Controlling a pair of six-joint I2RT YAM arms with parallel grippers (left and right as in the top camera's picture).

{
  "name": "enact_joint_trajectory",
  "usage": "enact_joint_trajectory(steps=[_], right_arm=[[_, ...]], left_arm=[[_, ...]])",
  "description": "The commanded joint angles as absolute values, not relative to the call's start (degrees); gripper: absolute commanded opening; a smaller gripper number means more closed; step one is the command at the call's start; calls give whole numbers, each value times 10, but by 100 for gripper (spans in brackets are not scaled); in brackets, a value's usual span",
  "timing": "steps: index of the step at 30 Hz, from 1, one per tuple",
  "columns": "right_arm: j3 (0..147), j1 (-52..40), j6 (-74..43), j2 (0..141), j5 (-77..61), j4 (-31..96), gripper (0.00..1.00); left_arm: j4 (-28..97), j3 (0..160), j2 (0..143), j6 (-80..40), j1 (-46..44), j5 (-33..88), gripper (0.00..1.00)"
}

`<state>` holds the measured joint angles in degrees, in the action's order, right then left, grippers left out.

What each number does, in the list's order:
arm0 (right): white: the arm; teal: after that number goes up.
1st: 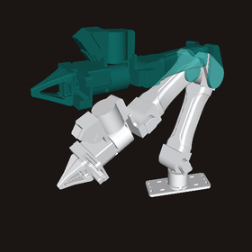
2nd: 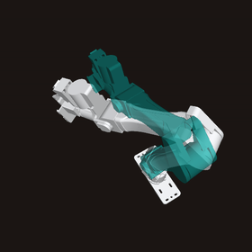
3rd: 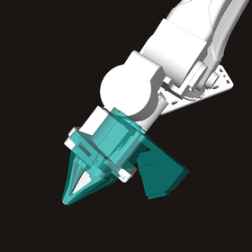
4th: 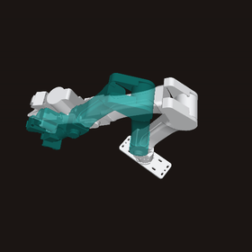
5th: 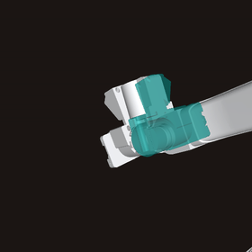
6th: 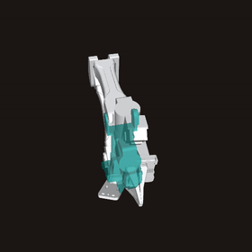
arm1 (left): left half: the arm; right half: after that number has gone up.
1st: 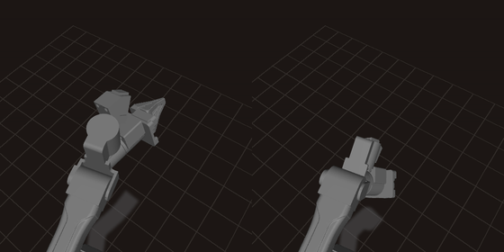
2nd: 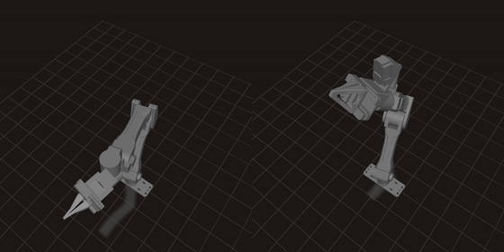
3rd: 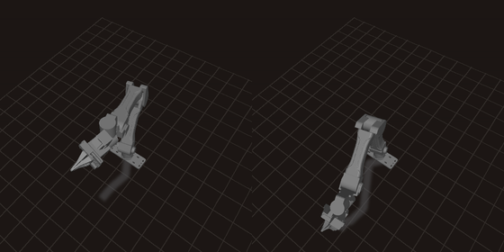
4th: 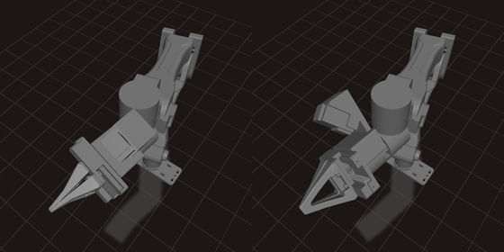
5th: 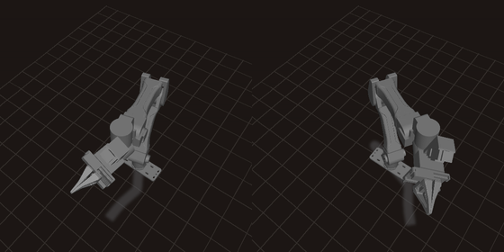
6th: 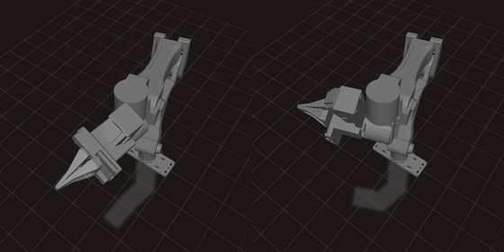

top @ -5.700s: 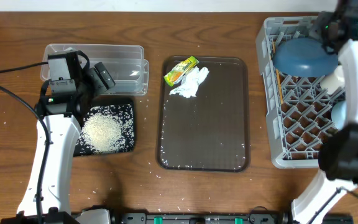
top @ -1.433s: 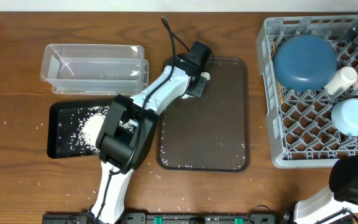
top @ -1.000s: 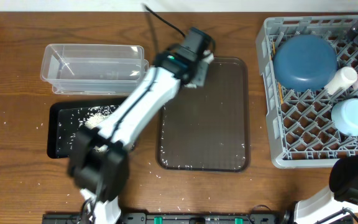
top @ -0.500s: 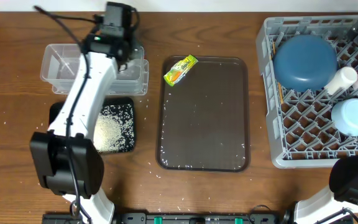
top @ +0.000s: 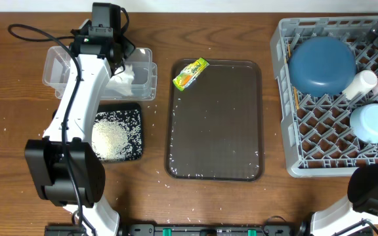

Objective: Sort waste into correct bins and load items into the dishwasher rack
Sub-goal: 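Carry the tissue left and drop it into the clear bin, then reach the left gripper to the yellow Pandan wrapper and grasp it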

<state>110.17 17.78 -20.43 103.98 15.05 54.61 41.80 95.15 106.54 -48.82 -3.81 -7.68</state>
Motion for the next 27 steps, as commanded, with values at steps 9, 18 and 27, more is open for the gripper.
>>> enact_joint_trajectory(steps=[9, 18, 27], right_arm=[[1106, 179, -212, 1041, 156, 547, 99], [1106, 179, -212, 1041, 156, 547, 99], [1106, 179, -212, 1041, 156, 547, 99]], left_arm=[[350, 944, 1072, -119, -104, 184, 73], [316, 943, 1113, 119, -239, 122, 79], [257, 943, 1219, 120, -263, 4, 79]])
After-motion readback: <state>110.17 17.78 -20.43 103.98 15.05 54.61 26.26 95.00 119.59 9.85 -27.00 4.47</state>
